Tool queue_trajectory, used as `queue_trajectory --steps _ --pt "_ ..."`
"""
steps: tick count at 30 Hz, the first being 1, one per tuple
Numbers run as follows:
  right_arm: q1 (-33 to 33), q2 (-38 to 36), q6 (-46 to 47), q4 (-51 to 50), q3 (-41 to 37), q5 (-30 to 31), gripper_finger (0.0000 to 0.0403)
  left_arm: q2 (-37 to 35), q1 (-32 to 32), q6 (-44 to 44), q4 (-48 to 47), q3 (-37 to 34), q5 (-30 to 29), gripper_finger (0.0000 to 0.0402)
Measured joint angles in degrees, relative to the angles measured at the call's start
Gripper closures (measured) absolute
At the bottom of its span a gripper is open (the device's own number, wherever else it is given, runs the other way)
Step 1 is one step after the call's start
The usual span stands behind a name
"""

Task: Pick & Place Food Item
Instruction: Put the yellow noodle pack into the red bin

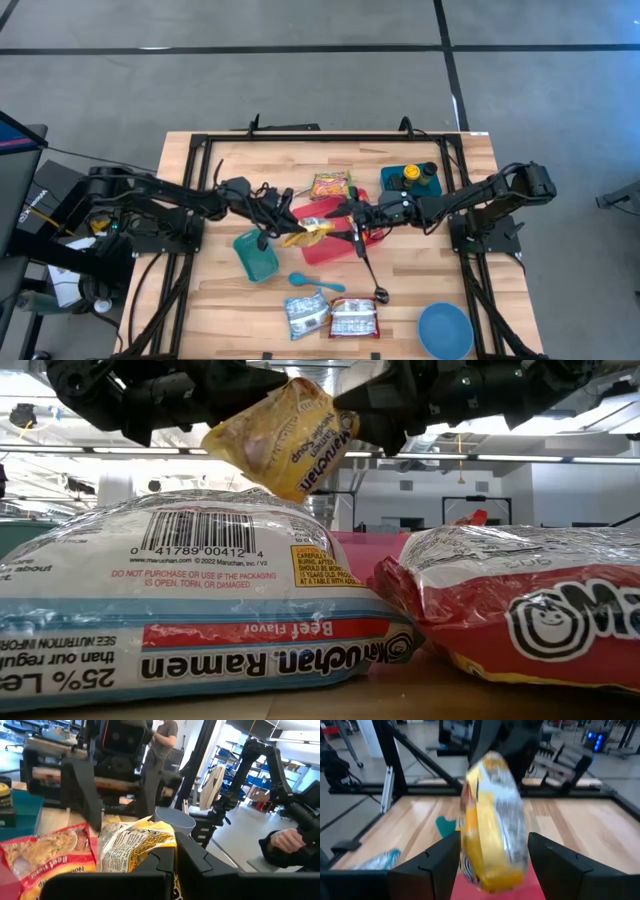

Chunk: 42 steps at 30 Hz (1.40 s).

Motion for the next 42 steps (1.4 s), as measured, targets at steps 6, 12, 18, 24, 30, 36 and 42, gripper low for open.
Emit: queue_trajectory --steps 6,12,18,24,30,36,42 --pt "-0.11 0.0 1.23 -3.61 0.0 0.02 0.0178 -0.85 0.0 -0.02 -0.73 0.13 0.12 0.0401" --pt "-0.11 0.0 1.29 -3.44 0.0 0.02 0.0181 -0.89 0.0 -0.02 -0.63 0.17 0.73 0.0401" --pt "-0.12 0.0 1.05 -3.44 0.0 0.02 0.0224 -0.9 -0.02 -0.02 -0.96 0.17 0.8 0.0401" --pt "-0.13 0.0 0.98 -3.44 0.0 0.02 0.0289 -0.9 0.0 -0.04 -1.03 0.17 0.75 0.0401" --pt "-0.13 0.0 0.85 -3.42 0.0 0.04 0.033 -0.9 0.0 -0.05 -1.06 0.17 0.76 0.0401" --pt "-0.36 0.0 0.87 -3.44 0.0 0.02 0.0339 -0.9 0.0 -0.04 -1.04 0.17 0.75 0.0395" --pt "-0.9 0.0 1.01 -3.51 -0.02 0.02 0.034 -0.9 0.0 -0.04 -1.09 0.17 0.71 0.0375"
